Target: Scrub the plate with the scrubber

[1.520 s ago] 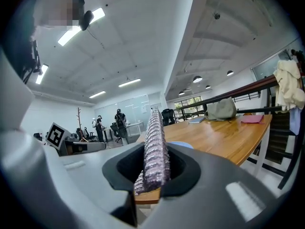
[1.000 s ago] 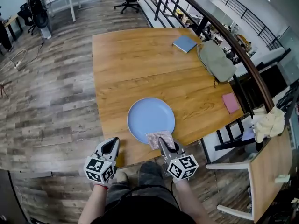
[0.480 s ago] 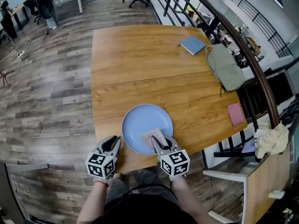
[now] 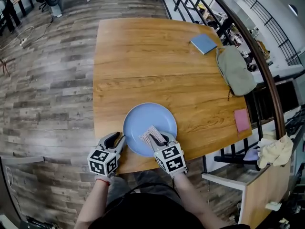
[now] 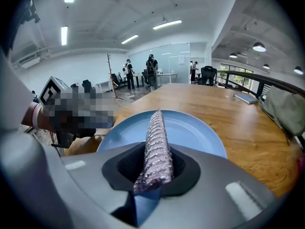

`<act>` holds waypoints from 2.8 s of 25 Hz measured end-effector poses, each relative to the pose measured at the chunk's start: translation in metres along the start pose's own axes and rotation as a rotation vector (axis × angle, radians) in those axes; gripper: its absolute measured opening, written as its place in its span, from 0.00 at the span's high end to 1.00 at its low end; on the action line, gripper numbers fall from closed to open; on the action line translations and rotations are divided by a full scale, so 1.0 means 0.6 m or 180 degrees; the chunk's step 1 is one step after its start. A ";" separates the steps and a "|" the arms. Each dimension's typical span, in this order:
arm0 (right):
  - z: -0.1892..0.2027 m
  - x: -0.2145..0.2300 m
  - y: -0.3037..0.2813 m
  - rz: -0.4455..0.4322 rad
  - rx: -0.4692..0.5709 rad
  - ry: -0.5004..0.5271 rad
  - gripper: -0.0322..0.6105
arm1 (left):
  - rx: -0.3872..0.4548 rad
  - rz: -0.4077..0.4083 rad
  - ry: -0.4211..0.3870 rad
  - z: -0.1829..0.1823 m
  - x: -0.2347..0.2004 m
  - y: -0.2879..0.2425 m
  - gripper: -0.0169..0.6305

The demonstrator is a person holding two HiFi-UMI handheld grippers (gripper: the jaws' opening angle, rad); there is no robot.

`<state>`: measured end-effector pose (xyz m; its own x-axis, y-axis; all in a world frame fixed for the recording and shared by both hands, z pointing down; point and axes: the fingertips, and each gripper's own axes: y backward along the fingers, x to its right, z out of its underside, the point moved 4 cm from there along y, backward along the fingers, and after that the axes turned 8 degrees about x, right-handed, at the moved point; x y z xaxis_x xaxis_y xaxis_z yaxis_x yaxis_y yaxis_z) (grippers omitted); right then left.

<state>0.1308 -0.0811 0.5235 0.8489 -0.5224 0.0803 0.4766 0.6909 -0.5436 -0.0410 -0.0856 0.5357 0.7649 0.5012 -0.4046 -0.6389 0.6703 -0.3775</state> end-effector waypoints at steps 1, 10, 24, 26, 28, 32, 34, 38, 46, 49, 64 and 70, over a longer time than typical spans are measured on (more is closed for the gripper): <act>0.001 0.001 -0.004 -0.0011 -0.0035 0.0020 0.83 | -0.0012 -0.0002 0.0008 0.001 0.000 -0.003 0.83; 0.015 -0.015 -0.030 -0.0187 -0.0322 0.0372 0.83 | -0.0170 -0.0002 0.0074 0.005 0.006 -0.020 0.82; -0.008 -0.047 -0.090 -0.0574 -0.0419 0.1183 0.83 | -0.0278 -0.0089 0.0223 0.003 -0.002 -0.025 0.87; -0.014 -0.052 -0.102 -0.0590 -0.0397 0.1385 0.83 | -0.0289 -0.0104 0.0200 0.004 -0.001 -0.024 0.87; -0.020 -0.054 -0.113 -0.0600 -0.0392 0.1464 0.83 | -0.0305 -0.0110 0.0184 0.004 -0.001 -0.024 0.87; -0.031 -0.047 -0.133 -0.0597 -0.0359 0.1576 0.83 | -0.0331 -0.0123 0.0129 0.004 0.002 -0.026 0.87; -0.037 -0.043 -0.144 -0.0588 -0.0341 0.1639 0.84 | -0.0333 -0.0134 0.0097 0.004 0.002 -0.025 0.87; -0.050 -0.035 -0.163 -0.0568 -0.0327 0.1751 0.84 | -0.0328 -0.0138 0.0104 0.003 -0.001 -0.024 0.87; -0.067 0.004 -0.182 -0.0451 -0.0391 0.1741 0.84 | -0.0307 -0.0194 0.0126 -0.002 -0.004 -0.027 0.88; -0.070 0.016 -0.185 -0.0427 -0.0378 0.1711 0.84 | -0.0324 -0.0233 0.0099 -0.008 -0.012 -0.031 0.88; -0.067 0.105 -0.169 -0.0140 -0.0472 0.1935 0.84 | -0.0335 -0.0394 -0.0119 -0.022 -0.021 -0.044 0.90; -0.051 0.137 -0.141 0.0047 -0.0595 0.1962 0.85 | -0.0347 -0.0441 -0.0145 -0.024 -0.023 -0.046 0.90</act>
<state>0.1529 -0.1979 0.5504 0.5415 -0.7432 -0.3930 0.3706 0.6306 -0.6818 -0.0352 -0.1186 0.5398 0.8476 0.4340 -0.3052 -0.5302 0.6727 -0.5161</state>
